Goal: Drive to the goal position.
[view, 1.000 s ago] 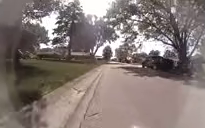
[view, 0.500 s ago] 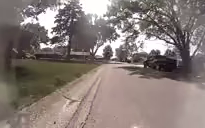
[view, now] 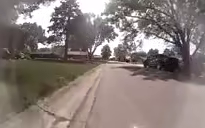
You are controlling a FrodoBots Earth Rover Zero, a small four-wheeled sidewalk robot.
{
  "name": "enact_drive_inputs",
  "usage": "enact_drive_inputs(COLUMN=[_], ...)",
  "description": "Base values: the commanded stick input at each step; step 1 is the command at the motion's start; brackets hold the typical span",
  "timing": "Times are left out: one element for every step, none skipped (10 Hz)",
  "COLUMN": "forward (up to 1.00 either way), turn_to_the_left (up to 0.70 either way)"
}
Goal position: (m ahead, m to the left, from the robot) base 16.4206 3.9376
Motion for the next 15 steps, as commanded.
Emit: enact_drive_inputs(forward=[1.00, 1.00, 1.00, 1.00, 1.00, 1.00, 1.00, 1.00, 1.00, 1.00, 1.00, 1.00, 1.00, 1.00, 1.00], turn_to_the_left=[-0.23, -0.06, 0.00, 0.00, 0.00, 0.00, 0.00, 0.00, 0.00, 0.00, 0.00, 0.00, 0.00, 0.00, 0.00])
